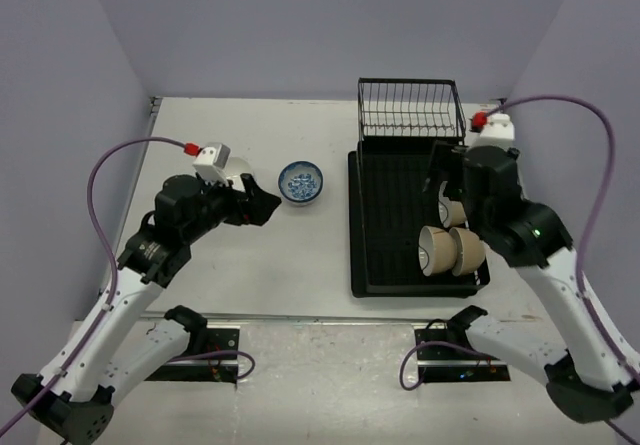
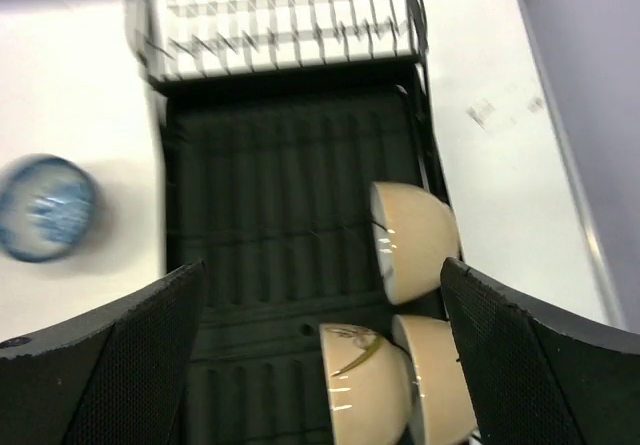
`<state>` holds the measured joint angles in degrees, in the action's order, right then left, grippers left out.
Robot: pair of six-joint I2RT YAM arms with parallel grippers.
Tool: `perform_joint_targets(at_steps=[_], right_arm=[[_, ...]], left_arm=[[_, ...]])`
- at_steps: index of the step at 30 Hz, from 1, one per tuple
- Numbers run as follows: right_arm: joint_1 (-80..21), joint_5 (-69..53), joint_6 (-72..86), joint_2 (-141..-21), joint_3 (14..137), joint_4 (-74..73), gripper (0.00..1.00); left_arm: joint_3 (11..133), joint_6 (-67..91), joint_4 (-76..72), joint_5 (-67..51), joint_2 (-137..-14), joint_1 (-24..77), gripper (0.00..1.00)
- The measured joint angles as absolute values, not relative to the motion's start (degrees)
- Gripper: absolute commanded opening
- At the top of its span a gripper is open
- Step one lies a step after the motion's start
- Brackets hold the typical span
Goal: Unload the bowls from the dish rack
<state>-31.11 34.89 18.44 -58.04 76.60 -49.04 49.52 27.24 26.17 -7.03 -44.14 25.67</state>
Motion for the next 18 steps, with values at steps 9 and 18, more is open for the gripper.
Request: perform_joint_targets(at_steps=[9,18], right_arm=[[-31.0,22.4,23.8,-34.1,73.8,-43.5,0.99],[-31.0,18.7,26.2,-18.8,68.0,-42.0,0.99]], left_arm=[[62.3,41.5,3.6,-13.4,-70.4,44.1,1.00],[87.7,52.5,-7.9,-17.7,-104.4,46.4,1.00]])
